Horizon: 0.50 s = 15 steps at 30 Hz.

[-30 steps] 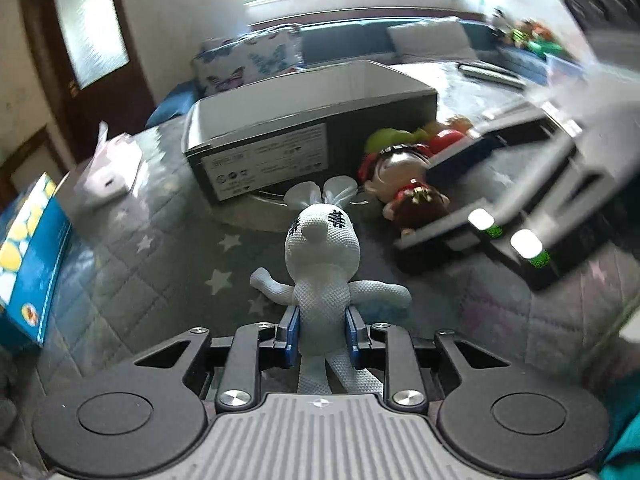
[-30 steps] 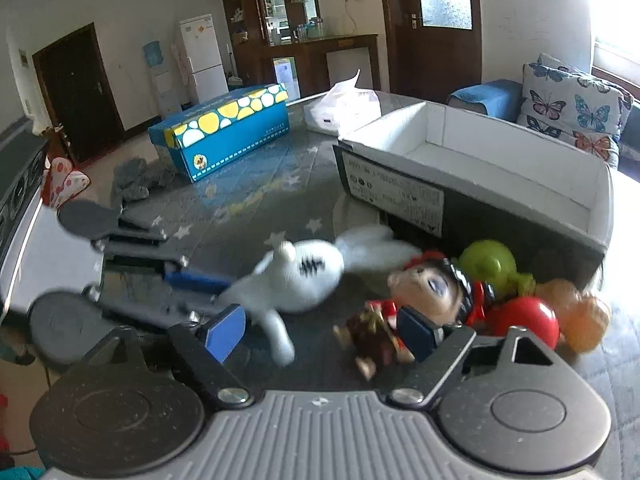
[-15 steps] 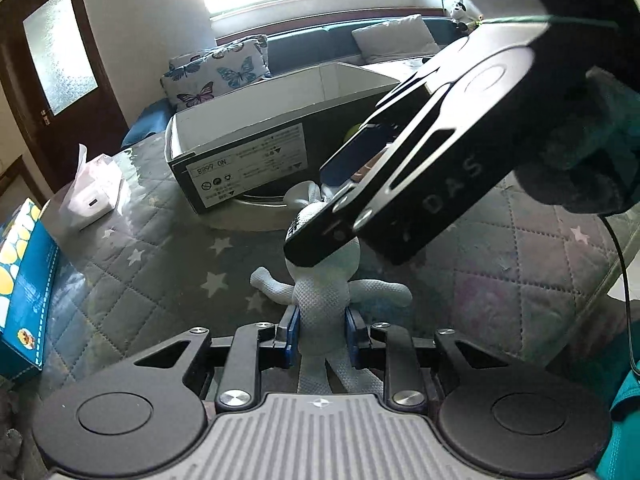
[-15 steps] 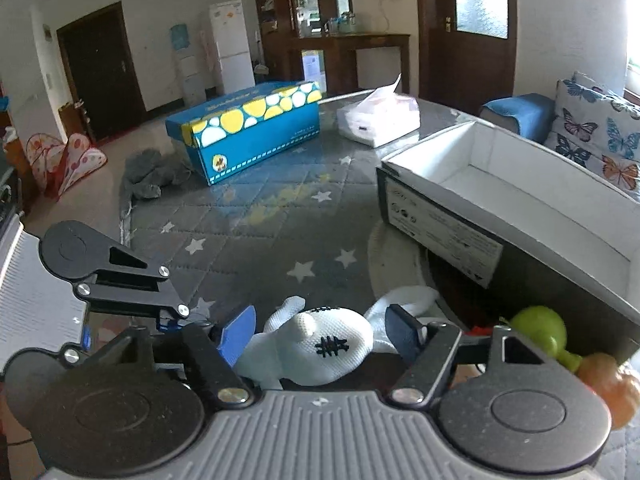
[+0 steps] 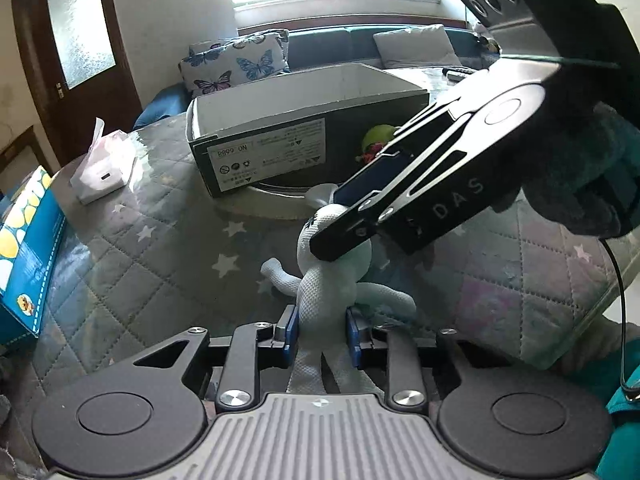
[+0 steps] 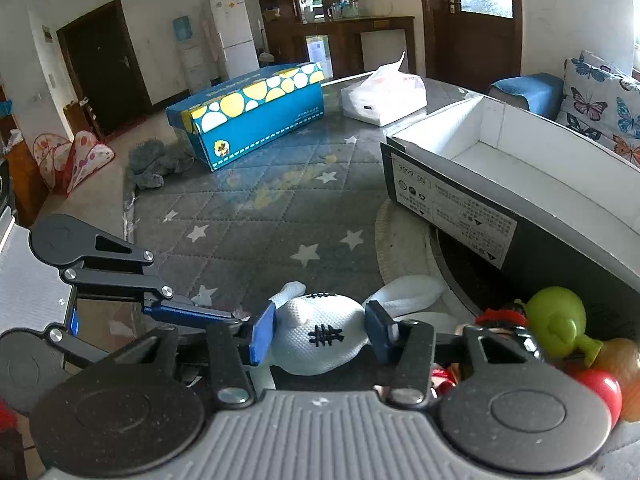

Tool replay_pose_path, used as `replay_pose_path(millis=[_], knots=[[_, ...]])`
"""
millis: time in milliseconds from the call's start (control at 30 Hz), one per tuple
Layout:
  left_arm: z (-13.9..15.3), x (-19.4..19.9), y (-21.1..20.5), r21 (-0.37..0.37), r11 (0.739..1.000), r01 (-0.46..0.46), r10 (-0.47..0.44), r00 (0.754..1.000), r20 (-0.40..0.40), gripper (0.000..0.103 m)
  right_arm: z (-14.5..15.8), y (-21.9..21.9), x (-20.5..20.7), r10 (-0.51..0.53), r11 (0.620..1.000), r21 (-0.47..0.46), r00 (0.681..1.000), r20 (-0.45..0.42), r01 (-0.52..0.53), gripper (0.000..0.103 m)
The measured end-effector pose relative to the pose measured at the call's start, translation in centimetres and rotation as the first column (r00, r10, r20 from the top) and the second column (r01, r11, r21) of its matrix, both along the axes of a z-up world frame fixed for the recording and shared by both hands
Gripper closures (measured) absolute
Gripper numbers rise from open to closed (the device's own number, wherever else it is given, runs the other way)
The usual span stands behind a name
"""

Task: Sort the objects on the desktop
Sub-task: 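Lift the bunny plush with the left gripper toward the shoebox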

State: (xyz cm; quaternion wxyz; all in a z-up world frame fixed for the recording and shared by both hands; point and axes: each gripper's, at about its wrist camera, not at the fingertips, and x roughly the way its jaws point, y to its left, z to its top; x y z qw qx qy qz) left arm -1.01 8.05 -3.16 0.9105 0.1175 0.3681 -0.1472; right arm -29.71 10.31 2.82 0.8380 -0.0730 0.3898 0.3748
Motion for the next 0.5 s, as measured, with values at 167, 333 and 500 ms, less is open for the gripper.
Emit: replay_pose_path(millis=[167, 333, 500], knots=[[0.0, 0.0, -0.1, 0.013, 1.000, 0.005, -0.005, 1.000, 0.007, 0.078, 0.1, -0.5, -0.4, -0.029, 1.000, 0.009, 0.999, -0.019, 0.030, 0.055], [-0.2, 0.0, -0.1, 0.023, 1.000, 0.007, -0.008, 1.000, 0.010, 0.078, 0.8, -0.1, -3.3, -0.049, 0.998, 0.024, 0.998, -0.036, 0.050, 0.051], [0.1, 0.0, 0.2, 0.010, 1.000, -0.014, 0.014, 1.000, 0.018, 0.079, 2.0, 0.3, -6.8, -0.047, 0.998, 0.040, 0.998, -0.035, 0.049, 0.061]])
